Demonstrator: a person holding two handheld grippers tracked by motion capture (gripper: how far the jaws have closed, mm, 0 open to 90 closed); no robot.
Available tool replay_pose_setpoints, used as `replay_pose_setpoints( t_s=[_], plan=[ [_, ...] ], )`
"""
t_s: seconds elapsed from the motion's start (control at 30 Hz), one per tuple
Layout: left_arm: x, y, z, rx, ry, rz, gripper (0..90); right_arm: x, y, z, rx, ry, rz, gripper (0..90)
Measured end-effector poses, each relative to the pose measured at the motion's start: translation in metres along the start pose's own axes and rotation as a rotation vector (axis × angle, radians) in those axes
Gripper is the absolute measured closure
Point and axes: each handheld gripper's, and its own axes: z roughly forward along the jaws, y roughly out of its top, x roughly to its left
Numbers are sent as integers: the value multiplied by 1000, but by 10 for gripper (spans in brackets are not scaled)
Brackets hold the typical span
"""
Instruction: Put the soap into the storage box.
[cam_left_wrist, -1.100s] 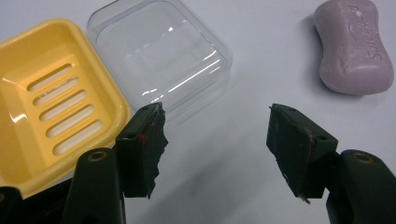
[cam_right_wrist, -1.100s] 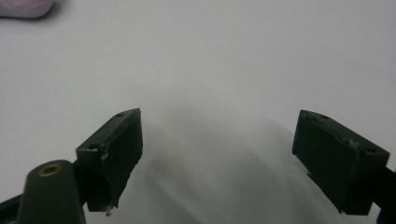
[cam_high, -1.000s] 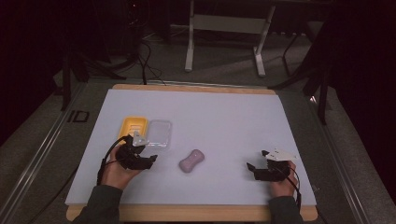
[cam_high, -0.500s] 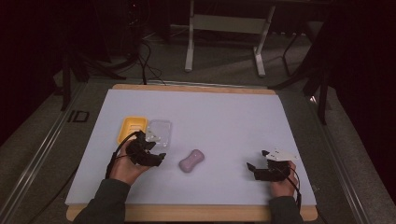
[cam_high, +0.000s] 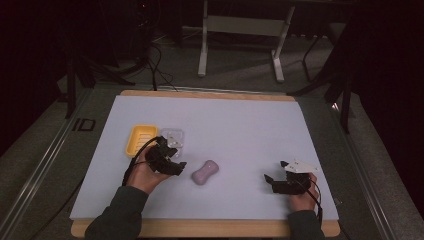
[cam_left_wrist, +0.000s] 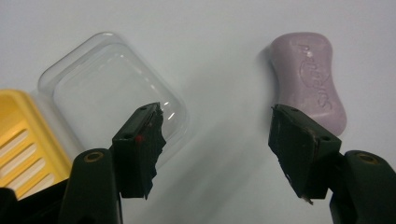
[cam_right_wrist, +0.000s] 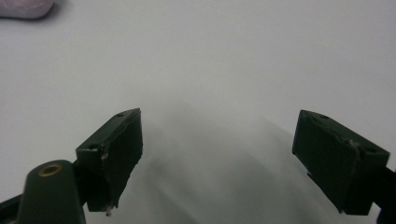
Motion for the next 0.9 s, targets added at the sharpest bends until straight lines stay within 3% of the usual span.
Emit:
replay_pose_setpoints(
  t_s=[0.9],
  plan=[
    [-15, 24, 19, 58, -59, 25, 352, 0, 0, -1, -5, -1, 7, 158]
  ],
)
